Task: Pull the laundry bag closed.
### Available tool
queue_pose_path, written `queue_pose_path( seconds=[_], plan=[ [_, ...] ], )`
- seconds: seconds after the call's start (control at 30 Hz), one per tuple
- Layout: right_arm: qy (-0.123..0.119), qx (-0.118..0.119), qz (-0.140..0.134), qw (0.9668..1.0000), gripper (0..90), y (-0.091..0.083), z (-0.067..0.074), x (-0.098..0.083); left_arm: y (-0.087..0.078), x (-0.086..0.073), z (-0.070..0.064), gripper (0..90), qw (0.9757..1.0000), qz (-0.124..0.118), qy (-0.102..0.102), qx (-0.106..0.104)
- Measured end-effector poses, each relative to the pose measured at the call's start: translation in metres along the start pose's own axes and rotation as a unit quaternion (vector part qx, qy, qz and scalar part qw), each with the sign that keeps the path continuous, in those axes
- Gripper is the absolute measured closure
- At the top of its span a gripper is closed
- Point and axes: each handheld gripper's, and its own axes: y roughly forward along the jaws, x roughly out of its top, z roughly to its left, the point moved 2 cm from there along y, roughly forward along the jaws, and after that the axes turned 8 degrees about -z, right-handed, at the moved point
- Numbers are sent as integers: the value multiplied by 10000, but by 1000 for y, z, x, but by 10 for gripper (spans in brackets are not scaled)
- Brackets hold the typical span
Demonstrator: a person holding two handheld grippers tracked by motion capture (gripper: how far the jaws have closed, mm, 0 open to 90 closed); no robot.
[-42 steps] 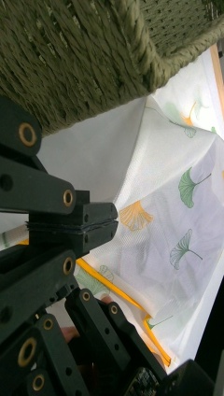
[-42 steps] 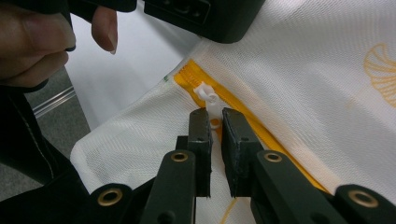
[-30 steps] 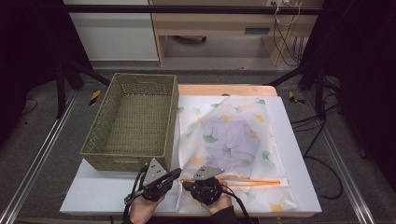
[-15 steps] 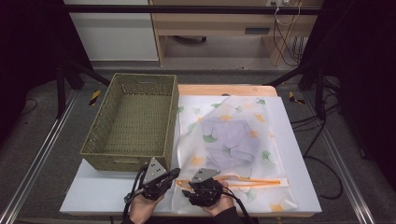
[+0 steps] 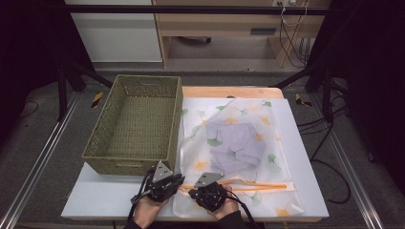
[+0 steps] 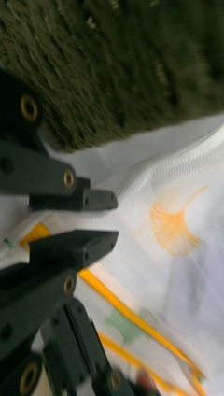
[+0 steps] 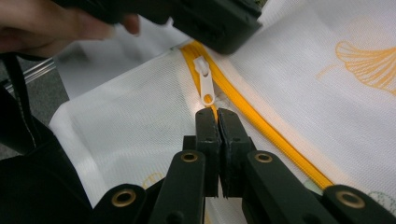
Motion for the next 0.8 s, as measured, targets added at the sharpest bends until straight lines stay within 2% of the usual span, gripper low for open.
queue_pose_path(
  seconds=[0.1,0.27,0.37,0.47,0.63,0.73,0.8],
  plan=[
    [-48,-5,2,10000,880,0,0,0,2,-2,1,583,10000,83,2,34],
    [-9,22,-32,10000,878,0,1,-1,5,-4,-3,486,9999,143,23,-20],
    [-37,42,-36,10000,878,-1,2,-2,6,-4,-4,486,9999,138,-24,8],
    [-55,82,-56,9999,877,-2,2,-3,10,-2,-3,534,9999,67,-157,5],
    [-63,100,-93,9999,878,-2,3,-5,11,-2,-3,651,9998,76,-73,168],
    [-75,94,-109,9999,877,-2,2,-5,11,-2,-2,763,9996,115,20,265],
    [-68,88,-116,9999,876,-2,2,-5,10,-2,-2,849,9996,134,26,227]
  ],
)
